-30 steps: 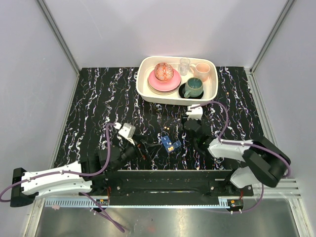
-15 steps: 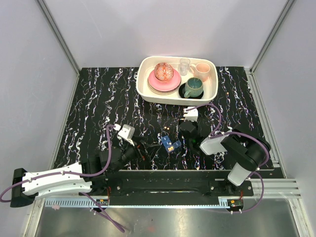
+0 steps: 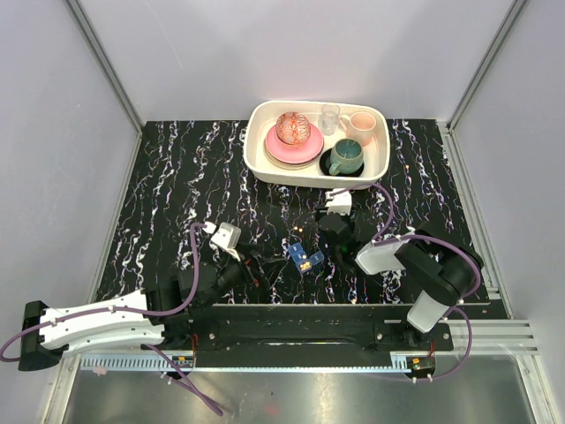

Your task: Sort the pills into containers

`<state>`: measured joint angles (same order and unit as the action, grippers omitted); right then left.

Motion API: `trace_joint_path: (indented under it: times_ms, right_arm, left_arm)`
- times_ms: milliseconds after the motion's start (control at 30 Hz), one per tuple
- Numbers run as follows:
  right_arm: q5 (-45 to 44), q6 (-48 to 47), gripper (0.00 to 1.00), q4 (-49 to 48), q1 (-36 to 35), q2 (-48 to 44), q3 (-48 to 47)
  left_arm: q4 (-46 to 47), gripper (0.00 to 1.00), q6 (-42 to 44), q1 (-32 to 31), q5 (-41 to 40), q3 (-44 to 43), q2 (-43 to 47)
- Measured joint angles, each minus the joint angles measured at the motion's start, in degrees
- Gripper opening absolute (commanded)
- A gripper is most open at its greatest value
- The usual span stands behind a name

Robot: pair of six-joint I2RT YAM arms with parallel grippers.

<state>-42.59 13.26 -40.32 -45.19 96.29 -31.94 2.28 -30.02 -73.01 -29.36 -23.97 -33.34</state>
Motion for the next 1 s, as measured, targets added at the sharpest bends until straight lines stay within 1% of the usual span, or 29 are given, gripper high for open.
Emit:
trace_joint_path:
  times_ms: [33, 100, 233, 333, 433, 533, 667, 733, 800, 933, 1000]
  right_arm:
    - [0.0, -0.1, 0.73, 0.3, 0.0, 0.0, -0.3]
    - [0.0, -0.2, 0.75, 1.1, 0.0, 0.0, -0.9]
    - [0.2, -0.3, 0.85, 2.3, 0.0, -0.6, -1.3]
    - [0.3, -0.4, 0.88, 3.8, 0.0, -2.2, -1.3]
    - [0.3, -0.9, 0.89, 6.0, 0.0, -6.5, -1.3]
    - [0.4, -1.9, 0.89, 9.1, 0.0, -13.2, -1.5]
    - [2.0, -2.7, 0.89, 17.3, 0.1, -22.9, -4.3]
    - [3.7, -2.5, 0.86, 22.7, 0.1, -27.2, -6.7]
    - [5.9, -2.2, 0.83, 28.3, 0.1, -30.8, -8.3]
    - [10.9, 0.2, 0.79, 40.1, 0.1, -37.6, -9.3]
    - [12.9, 1.7, 0.78, 45.2, 0.1, -40.4, -9.3]
  left_arm:
    - [0.0, 0.99, 0.0, 0.0, 0.0, 0.0, 0.0]
    - [0.0, 0.99, -0.1, 0.0, 0.0, 0.1, 0.0]
    - [0.0, 0.99, -0.3, 0.0, 0.0, 0.2, 0.6]
    - [0.2, 0.99, -0.3, 0.0, 0.0, 0.7, 1.5]
    - [0.0, 0.99, -0.4, 0.0, -0.1, 1.3, 2.2]
    - [0.0, 0.99, -0.6, 0.3, -0.6, 1.3, 2.2]
    - [1.2, 0.99, -0.8, 2.2, -0.3, 1.4, 0.4]
    - [2.5, 0.99, -1.0, 5.4, 1.4, 1.5, -1.6]
    - [4.6, 0.97, -1.0, 10.4, 4.8, 1.7, -4.8]
    - [9.7, 0.9, -0.7, 21.8, 14.6, 2.1, -13.2]
    - [11.5, 0.88, 0.2, 25.4, 18.9, 1.5, -18.4]
